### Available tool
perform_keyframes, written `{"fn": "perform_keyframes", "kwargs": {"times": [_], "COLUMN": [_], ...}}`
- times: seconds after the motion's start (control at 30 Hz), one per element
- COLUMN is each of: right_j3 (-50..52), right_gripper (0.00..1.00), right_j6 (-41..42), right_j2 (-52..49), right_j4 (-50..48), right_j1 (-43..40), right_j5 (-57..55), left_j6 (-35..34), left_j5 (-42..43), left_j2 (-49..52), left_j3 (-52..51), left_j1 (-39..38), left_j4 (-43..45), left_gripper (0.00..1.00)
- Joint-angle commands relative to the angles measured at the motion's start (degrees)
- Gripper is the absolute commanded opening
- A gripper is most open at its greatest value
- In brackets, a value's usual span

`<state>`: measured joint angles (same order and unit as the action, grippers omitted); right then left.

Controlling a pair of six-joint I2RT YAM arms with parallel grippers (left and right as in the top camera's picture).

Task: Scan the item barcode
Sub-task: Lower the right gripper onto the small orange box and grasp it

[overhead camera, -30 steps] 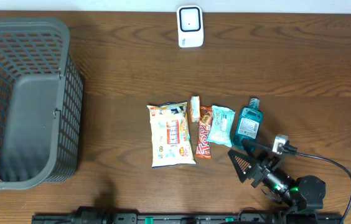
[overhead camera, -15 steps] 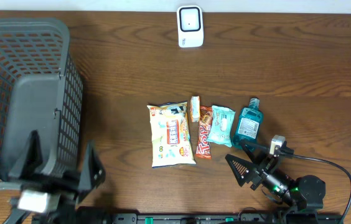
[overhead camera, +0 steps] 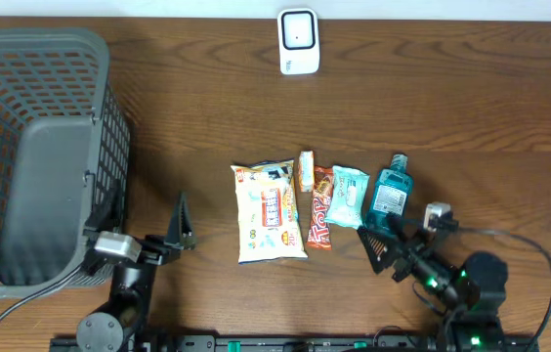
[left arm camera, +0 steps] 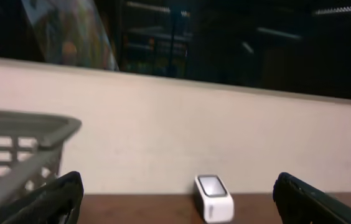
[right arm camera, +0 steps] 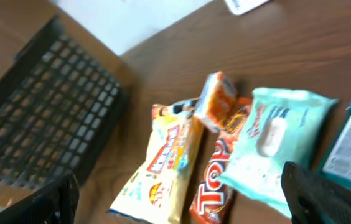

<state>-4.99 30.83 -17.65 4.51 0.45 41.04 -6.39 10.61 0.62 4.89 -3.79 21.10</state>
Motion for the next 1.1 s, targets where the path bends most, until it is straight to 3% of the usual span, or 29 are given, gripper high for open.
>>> {"fn": "perform_keyframes", "kwargs": {"times": [0.0,0.17,0.33,0.5,0.67,0.83,1.07], "right_j3": [-8.5,-18.6,-29.1,-43.1,-54.0,-57.1,-57.0], "right_gripper": [0.99,0.96,0.95,0.93,0.8,0.63,0.59], "right_j6": [-7.0,-10.2,-10.2,-10.4,-9.6,-5.4,-2.4], "right_j2": [-9.1,-26.3,-43.2,-59.1,-71.7,-77.6,-80.0], "right_j4": [1.2,3.0,4.3,12.6,18.2,16.9,15.5], "right_j1": [0.4,3.8,15.7,27.6,32.3,32.4,33.1], "right_j5": [-5.7,-9.6,-20.8,-33.8,-46.6,-48.7,-48.2], "left_j6": [-1.3,-1.2,-1.2,-1.2,-1.2,-1.2,-1.2], "left_j5": [2.8,2.2,2.2,0.7,0.3,0.3,0.3], "left_j2": [-0.4,-0.4,-0.4,-0.4,-0.4,-0.4,-0.4], "left_j3": [-1.3,-1.3,-1.3,-1.3,-1.3,-1.3,-1.3], "left_j1": [0.2,0.2,0.2,0.2,0.2,0.2,0.2], "left_j4": [-2.8,-8.7,-10.9,-16.7,-22.0,-25.4,-28.6], "left_gripper": [0.98,0.98,0.98,0.98,0.98,0.98,0.98]}}
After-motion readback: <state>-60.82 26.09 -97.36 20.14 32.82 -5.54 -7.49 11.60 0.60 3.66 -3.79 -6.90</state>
